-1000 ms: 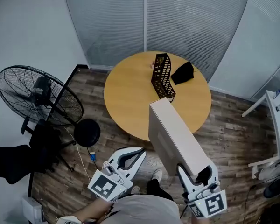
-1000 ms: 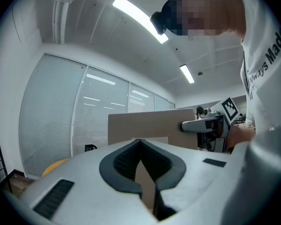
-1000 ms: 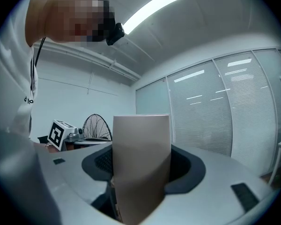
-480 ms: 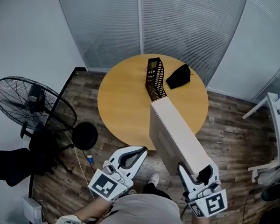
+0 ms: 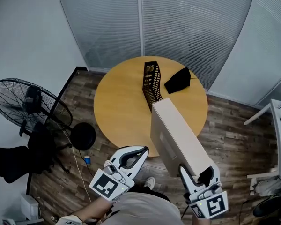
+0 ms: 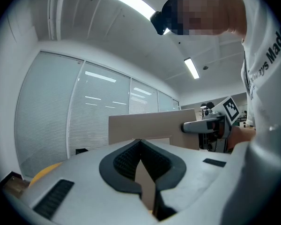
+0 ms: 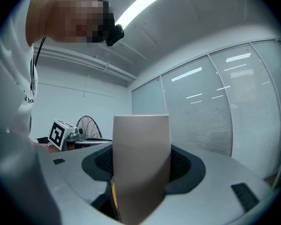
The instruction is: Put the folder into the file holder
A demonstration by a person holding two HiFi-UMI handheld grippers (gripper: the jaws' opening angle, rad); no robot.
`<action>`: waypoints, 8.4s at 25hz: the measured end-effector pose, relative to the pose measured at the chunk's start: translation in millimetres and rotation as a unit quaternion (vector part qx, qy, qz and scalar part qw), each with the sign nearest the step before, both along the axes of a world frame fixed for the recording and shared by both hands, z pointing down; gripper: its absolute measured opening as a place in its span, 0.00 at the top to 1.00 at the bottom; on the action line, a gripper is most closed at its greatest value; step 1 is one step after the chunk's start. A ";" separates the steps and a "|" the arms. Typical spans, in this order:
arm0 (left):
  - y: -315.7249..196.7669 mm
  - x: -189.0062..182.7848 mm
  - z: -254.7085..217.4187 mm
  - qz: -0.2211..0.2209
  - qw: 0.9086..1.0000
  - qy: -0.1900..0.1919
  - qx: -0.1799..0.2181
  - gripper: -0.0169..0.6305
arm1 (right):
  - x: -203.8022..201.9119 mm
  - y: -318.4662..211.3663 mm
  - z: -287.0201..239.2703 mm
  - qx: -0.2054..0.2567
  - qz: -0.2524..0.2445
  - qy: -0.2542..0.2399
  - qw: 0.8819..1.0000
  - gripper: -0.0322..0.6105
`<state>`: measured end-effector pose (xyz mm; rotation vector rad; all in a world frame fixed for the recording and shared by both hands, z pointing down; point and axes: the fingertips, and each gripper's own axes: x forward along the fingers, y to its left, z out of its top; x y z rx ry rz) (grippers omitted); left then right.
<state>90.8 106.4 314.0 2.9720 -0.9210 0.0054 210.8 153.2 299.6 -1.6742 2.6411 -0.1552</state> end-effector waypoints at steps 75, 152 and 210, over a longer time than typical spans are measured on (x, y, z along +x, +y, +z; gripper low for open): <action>-336.6 -88.2 45.8 0.034 0.998 0.033 -0.034 0.94 | -24.4 -380.5 21.3 0.037 0.117 0.010 0.992 0.49; -341.8 -104.9 71.1 -0.004 0.998 -0.003 -0.057 0.94 | -39.6 -445.1 229.2 0.016 0.111 -0.004 0.994 0.49; -329.3 -83.2 61.8 0.027 0.998 0.018 -0.046 0.94 | -83.0 -365.5 107.5 -0.039 0.010 0.068 0.997 0.69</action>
